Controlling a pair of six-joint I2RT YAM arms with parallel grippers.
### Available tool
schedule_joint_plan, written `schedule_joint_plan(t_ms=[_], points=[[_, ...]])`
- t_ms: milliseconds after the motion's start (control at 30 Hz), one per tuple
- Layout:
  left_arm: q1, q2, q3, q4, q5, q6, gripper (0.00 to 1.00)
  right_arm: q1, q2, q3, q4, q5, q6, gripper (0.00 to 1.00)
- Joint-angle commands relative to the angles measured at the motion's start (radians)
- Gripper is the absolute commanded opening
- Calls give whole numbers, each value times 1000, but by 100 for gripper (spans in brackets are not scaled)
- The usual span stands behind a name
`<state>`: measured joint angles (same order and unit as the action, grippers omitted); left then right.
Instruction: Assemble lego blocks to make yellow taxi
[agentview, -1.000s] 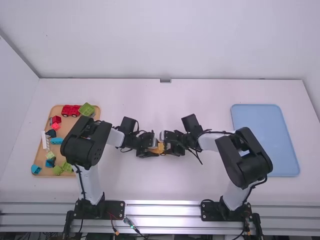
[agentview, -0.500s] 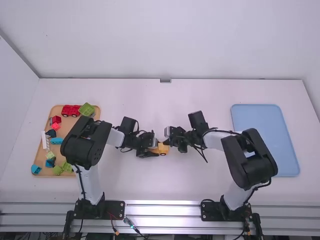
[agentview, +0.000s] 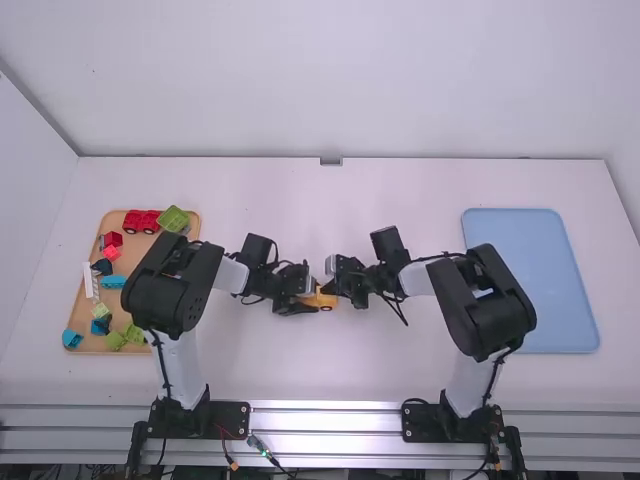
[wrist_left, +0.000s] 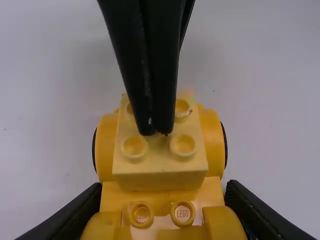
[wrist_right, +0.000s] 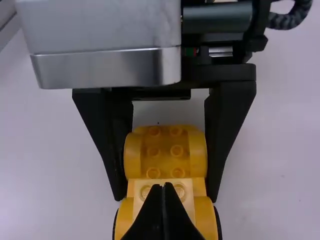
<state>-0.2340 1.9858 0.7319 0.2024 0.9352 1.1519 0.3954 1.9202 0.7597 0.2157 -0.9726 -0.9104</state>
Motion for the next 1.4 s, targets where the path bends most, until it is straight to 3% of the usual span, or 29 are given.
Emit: schedule_joint_plan(t_ms=[0, 333, 700, 867, 1367], points=[[-2, 10, -19, -8, -66, -10, 58, -2, 18, -4, -14, 32, 10, 0], [-2, 10, -19, -6, -91, -10, 57, 64, 18, -21, -22, 175, 32, 0], [-2, 10, -19, -3, -88, -10, 57, 44, 97, -20, -13, 184, 42, 0], [-2, 10, -19, -2, -91, -10, 57, 32, 96, -22, -27, 104, -14, 0], [-2, 10, -17, 16, -88, -10, 57, 36, 94, -19, -35, 157, 2, 0]])
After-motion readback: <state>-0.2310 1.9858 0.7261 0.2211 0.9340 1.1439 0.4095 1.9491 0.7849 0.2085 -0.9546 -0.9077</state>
